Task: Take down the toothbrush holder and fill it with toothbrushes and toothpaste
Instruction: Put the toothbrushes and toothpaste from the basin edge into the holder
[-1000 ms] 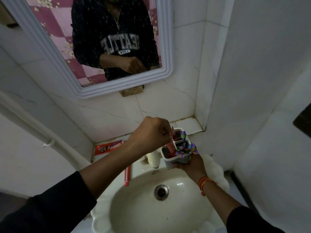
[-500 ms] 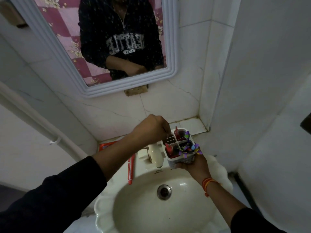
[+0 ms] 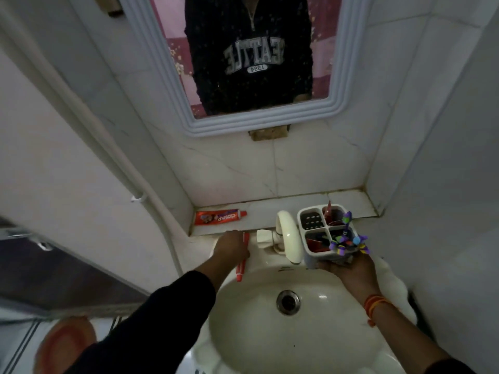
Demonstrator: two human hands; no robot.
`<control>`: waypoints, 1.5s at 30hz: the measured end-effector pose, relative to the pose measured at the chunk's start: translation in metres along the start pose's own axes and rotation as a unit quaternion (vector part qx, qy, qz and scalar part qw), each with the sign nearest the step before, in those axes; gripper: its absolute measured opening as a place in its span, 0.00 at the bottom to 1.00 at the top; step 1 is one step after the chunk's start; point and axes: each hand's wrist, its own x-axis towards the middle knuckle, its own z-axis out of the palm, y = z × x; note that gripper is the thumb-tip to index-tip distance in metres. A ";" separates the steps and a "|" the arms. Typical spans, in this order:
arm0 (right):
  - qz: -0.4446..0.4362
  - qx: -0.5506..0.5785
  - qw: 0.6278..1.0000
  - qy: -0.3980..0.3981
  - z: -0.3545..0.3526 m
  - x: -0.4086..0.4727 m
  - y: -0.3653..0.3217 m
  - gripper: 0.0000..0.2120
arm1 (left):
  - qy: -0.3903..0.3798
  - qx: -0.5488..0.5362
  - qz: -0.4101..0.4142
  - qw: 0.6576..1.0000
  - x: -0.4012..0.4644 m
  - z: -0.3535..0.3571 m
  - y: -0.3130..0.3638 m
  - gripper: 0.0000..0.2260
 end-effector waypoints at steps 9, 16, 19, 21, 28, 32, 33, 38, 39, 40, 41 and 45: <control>0.029 -0.008 1.000 0.000 0.003 0.001 0.001 0.46 | 0.243 -0.430 -0.064 0.867 -0.034 -0.035 0.012 0.06; 0.031 0.041 0.999 0.006 0.005 -0.004 -0.004 0.46 | 0.263 -0.382 0.144 0.874 -0.083 -0.120 0.085 0.07; 0.033 0.044 0.999 0.001 0.008 -0.004 -0.004 0.44 | 0.167 -0.216 0.172 0.947 -0.076 -0.123 0.120 0.06; 0.023 0.057 0.998 0.011 0.007 -0.003 -0.005 0.52 | 0.126 -0.120 0.180 0.968 -0.064 -0.111 0.137 0.07; -0.007 0.020 1.000 0.014 0.005 -0.001 -0.001 0.42 | 0.032 -0.096 0.201 0.974 -0.042 -0.102 0.138 0.10; -0.022 0.035 0.999 0.008 0.004 -0.002 -0.005 0.46 | 0.081 -0.233 0.145 0.958 -0.021 -0.107 0.104 0.12; -0.019 0.046 0.999 0.010 0.004 -0.002 -0.005 0.48 | 0.094 -0.224 0.118 0.963 -0.011 -0.103 0.092 0.12; 0.017 0.053 0.998 0.005 0.003 0.000 0.004 0.49 | 0.028 -0.054 0.007 0.998 0.039 -0.061 0.028 0.21; 0.035 0.039 0.999 0.002 0.002 0.001 0.007 0.44 | 0.024 -0.015 -0.001 1.000 0.048 -0.052 0.017 0.24; 0.046 0.032 0.998 -0.007 0.001 0.001 0.008 0.41 | 0.023 0.022 -0.004 0.999 0.056 -0.045 0.008 0.26; 0.050 0.031 0.998 -0.007 0.000 0.002 0.011 0.43 | 0.023 0.052 -0.006 0.998 0.065 -0.040 0.002 0.26; 0.058 0.034 0.998 0.004 0.001 0.007 0.021 0.52 | 0.020 0.086 -0.012 0.996 0.088 -0.037 -0.014 0.19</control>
